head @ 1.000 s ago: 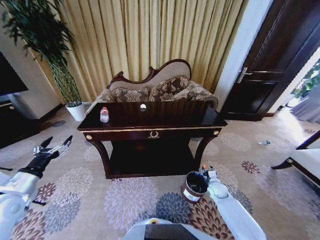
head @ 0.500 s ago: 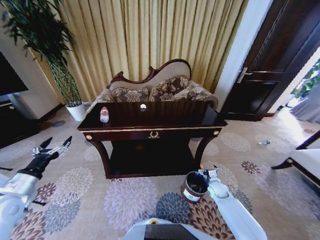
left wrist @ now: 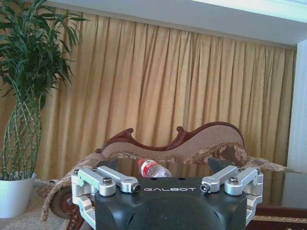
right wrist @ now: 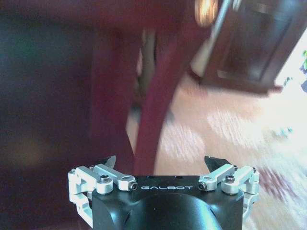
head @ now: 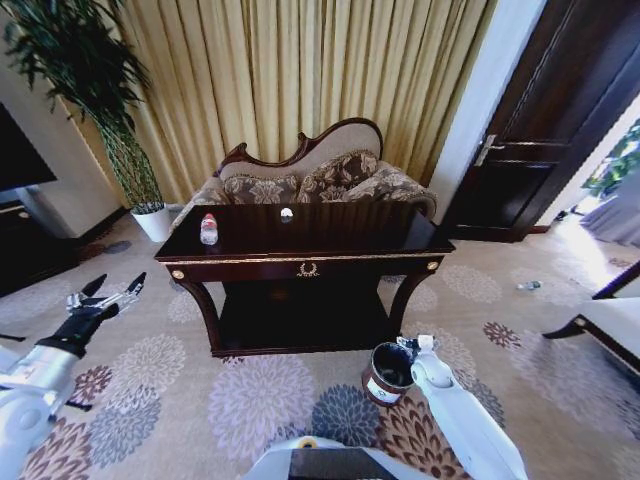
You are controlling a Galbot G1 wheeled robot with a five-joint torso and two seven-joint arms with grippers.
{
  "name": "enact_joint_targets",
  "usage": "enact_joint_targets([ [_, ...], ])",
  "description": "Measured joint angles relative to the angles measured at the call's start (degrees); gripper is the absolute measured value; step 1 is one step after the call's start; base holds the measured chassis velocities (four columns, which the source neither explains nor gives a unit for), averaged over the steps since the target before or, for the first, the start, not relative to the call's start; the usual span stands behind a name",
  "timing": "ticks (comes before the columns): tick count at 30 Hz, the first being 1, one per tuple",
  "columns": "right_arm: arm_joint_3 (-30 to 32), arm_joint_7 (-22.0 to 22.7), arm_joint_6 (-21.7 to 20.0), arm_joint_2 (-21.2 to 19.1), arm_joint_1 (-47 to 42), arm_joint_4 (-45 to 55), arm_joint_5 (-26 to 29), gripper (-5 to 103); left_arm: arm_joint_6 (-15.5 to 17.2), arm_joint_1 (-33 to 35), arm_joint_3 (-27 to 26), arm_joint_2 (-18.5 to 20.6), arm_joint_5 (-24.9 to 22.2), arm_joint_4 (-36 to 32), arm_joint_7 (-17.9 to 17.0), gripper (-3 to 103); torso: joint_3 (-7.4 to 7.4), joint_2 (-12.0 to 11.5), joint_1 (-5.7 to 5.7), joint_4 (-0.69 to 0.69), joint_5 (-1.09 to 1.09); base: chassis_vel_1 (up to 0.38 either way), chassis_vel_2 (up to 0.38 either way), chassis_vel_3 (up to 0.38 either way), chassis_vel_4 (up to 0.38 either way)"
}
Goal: Move to the front of the table and place the trash on the table into the trash bin.
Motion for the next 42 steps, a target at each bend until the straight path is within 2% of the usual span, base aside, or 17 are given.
enact_joint_targets([
  [3,0.5,-1.2,2.3,-1.2,-1.5,9.2,-0.6,100,0.0,-0.3,0.0,0.1,-0.2,0.2,0.0,100,0.00,0.0,0.00,0.01,-0.02,0.000,0.000,0.000,0.000],
  [4,0.5,-1.2,2.3,-1.2,-1.5,9.2,-0.6,100,0.0,-0.3,0.0,0.1,-0.2,0.2,0.0,100,0.00,0.0,0.00,0.01,-0.02,0.000,0.000,0.000,0.000],
  [6,0.4,-2.4,2.4,-2.5,-2.9,18.1,0.0,100,-0.3,-0.6,0.5,0.3,-0.3,0.6,0.1,100,0.00,0.0,0.00,0.00,-0.01,0.000,0.000,0.000,0.000],
  [9,-0.7,-2.7,2.5,-3.1,-3.4,23.9,0.9,100,-0.5,-0.7,0.8,0.4,-0.2,0.9,0.5,100,0.00,0.0,0.00,-0.01,-0.03,0.000,0.000,0.000,0.000],
  [11,-3.1,-2.7,2.4,-3.5,-3.5,30.4,2.8,100,-0.7,-0.8,1.3,0.4,-0.2,1.1,0.9,100,0.00,0.0,0.00,0.01,-0.01,0.000,0.000,0.000,0.000],
  [16,-5.7,-3.8,0.8,-3.5,-3.3,37.8,7.4,100,-0.8,-0.8,1.4,0.9,-0.3,1.5,1.3,100,0.00,0.0,0.00,0.01,-0.01,0.000,0.000,0.000,0.000],
  [22,-5.3,-6.1,0.3,-4.3,-4.0,39.4,7.0,100,-1.2,-0.6,1.0,1.7,-0.5,2.6,2.3,100,0.00,0.0,0.00,-0.01,-0.01,0.000,0.000,0.000,0.000],
  [25,-5.0,-4.8,0.6,-3.9,-5.2,39.2,6.2,100,-1.4,-0.9,1.8,2.0,-0.4,2.9,2.7,100,-0.01,0.0,0.00,0.00,-0.01,0.000,0.000,0.000,0.000],
  [42,-5.4,-5.0,1.1,-4.0,-4.9,38.9,6.2,100,-1.5,-1.7,3.0,2.1,0.1,3.3,2.6,100,0.01,0.0,0.02,0.00,-0.01,-0.126,0.128,0.120,-0.127],
])
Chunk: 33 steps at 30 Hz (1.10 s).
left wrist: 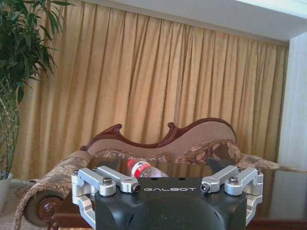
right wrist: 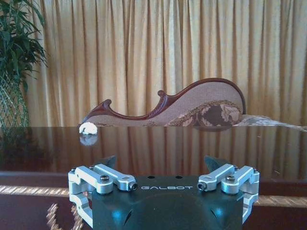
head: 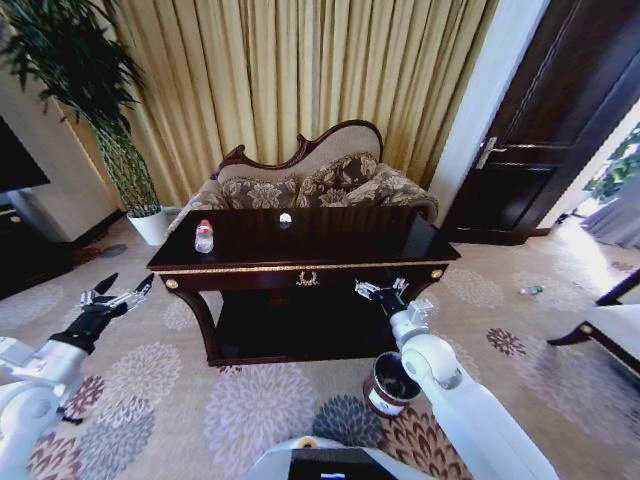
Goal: Move to the front of the table and place the trash on the table into the trash bin.
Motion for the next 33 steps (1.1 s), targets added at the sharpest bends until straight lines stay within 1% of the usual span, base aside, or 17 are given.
enact_joint_targets([
  [9,-0.8,-0.8,-0.6,0.0,0.9,0.0,0.2,100,0.0,0.5,-0.7,-0.5,0.0,-0.2,0.0,100,0.00,0.0,0.01,0.00,0.00,-0.153,0.160,0.145,-0.151],
  [16,-1.5,-1.4,-0.8,0.3,1.0,0.8,-0.2,100,0.0,0.6,-0.8,-0.6,0.0,-0.4,-0.1,100,-0.01,0.0,-0.01,0.00,0.00,-0.059,0.082,0.081,-0.075],
  [20,-1.8,-1.4,-0.7,0.2,1.0,1.2,-0.7,100,0.0,0.8,-0.8,-0.9,0.0,-1.3,-1.6,100,-0.02,0.0,-0.02,0.00,0.00,-0.064,0.056,0.058,-0.064],
  [26,-2.3,-1.5,-0.4,-0.6,1.5,1.8,-0.9,100,0.0,0.9,-0.7,-1.1,-0.1,-1.8,-1.7,100,-0.01,0.0,-0.01,-0.01,0.01,-0.057,0.082,0.065,-0.084],
  [28,-3.9,-1.2,-1.4,-2.3,3.6,2.6,1.2,100,0.0,0.9,-0.7,-1.4,-0.1,-2.0,-1.7,100,0.00,0.0,0.00,-0.01,0.01,-0.054,0.054,0.048,-0.056],
  [29,-3.9,-1.2,-1.4,-2.3,3.6,2.6,1.2,100,0.0,0.9,-0.7,-1.4,-0.1,-2.0,-1.7,100,0.00,0.0,0.00,-0.01,0.01,-0.054,0.055,0.028,-0.056],
  [33,-6.5,-1.5,-2.6,-7.6,8.3,2.8,6.0,100,0.2,1.2,-0.7,-2.3,0.0,-2.1,-1.8,100,-0.01,0.0,-0.01,0.02,0.00,-0.008,0.014,0.003,-0.011],
])
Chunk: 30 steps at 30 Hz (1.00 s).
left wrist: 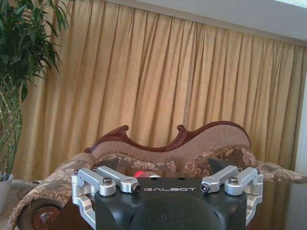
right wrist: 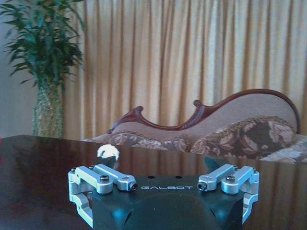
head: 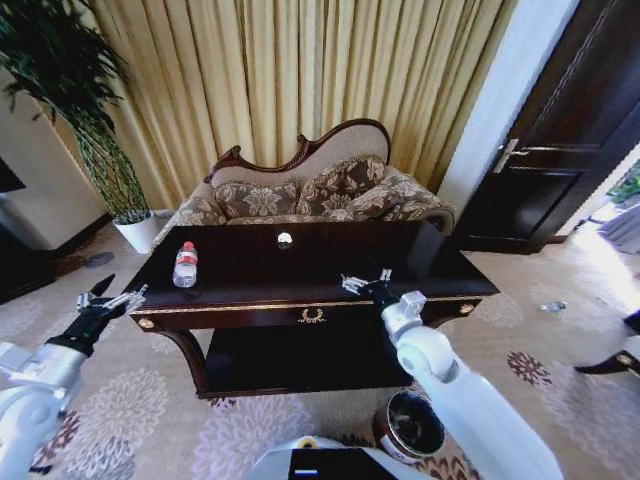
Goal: Move to the front of the table and place the trash on the table into the trash bin.
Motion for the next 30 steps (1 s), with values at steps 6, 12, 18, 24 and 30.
enact_joint_targets([
  [6,-3.0,-1.5,-0.3,-3.2,3.3,-1.1,2.8,100,0.2,0.2,0.0,-1.2,0.7,-0.4,0.0,100,0.00,0.0,-0.01,-0.03,0.01,0.000,0.000,0.000,0.000],
  [12,-7.4,-1.5,-0.3,-2.4,9.0,-4.8,5.8,100,1.1,0.3,-0.3,-1.7,0.8,-1.3,-0.2,100,0.00,0.0,-0.01,-0.02,0.00,0.000,0.000,0.000,0.000],
  [18,-12.9,-0.3,-0.5,-0.2,17.6,-9.5,8.0,100,1.2,0.8,-1.1,-2.3,0.8,-1.4,-0.4,100,0.00,0.0,-0.01,-0.02,0.00,0.000,0.000,0.000,0.000],
  [24,-19.2,0.3,-1.6,2.1,26.4,-14.7,10.3,100,1.2,1.0,-1.8,-3.2,0.8,-1.4,-0.3,100,0.00,0.0,0.00,-0.01,-0.01,0.000,0.000,0.000,0.000],
  [30,-25.4,0.8,-4.4,4.7,34.9,-20.2,14.0,100,1.4,0.9,-2.2,-3.6,0.7,-1.5,-0.4,100,0.01,0.0,0.00,-0.02,0.00,0.000,0.000,0.000,0.000],
])
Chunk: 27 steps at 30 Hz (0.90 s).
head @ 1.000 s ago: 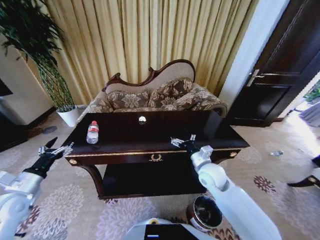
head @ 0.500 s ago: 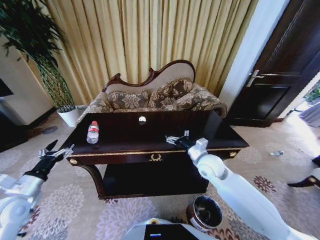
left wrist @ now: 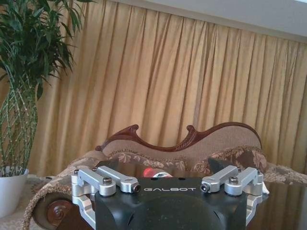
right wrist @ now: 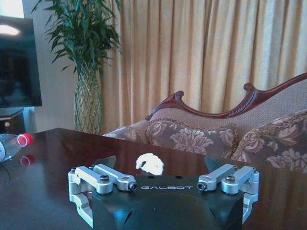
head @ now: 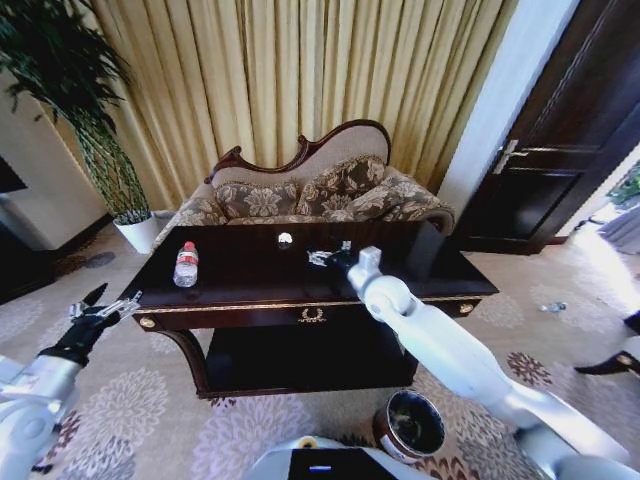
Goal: Move to the front of the table and place the trash on the table into the trash bin.
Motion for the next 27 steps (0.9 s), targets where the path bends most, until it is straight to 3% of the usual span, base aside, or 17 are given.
enact_joint_targets([
  [8,-5.1,-1.9,-1.0,3.5,8.5,-6.3,1.7,100,0.3,-0.2,-0.4,-0.4,-0.1,-0.2,-0.3,100,0.00,0.0,0.00,0.00,0.00,0.000,0.000,0.000,0.000],
  [15,-8.7,-5.6,-1.4,9.4,16.1,-16.3,2.4,100,0.7,-0.5,-0.4,-1.1,0.0,-0.5,-1.0,100,0.00,0.0,0.01,0.00,-0.01,0.000,0.000,0.000,0.000],
  [19,-8.4,-5.0,-3.4,14.0,18.6,-22.5,3.2,100,1.3,-0.4,-0.1,-1.5,0.1,-1.1,-1.7,100,0.00,0.0,0.01,0.01,0.00,0.000,0.000,0.000,0.000],
  [27,-8.7,-3.2,-8.1,19.4,20.3,-27.8,2.8,100,1.5,-0.2,0.0,-1.2,0.3,-1.2,-1.9,100,-0.01,0.0,0.01,0.00,0.00,0.000,0.000,0.000,0.000],
])
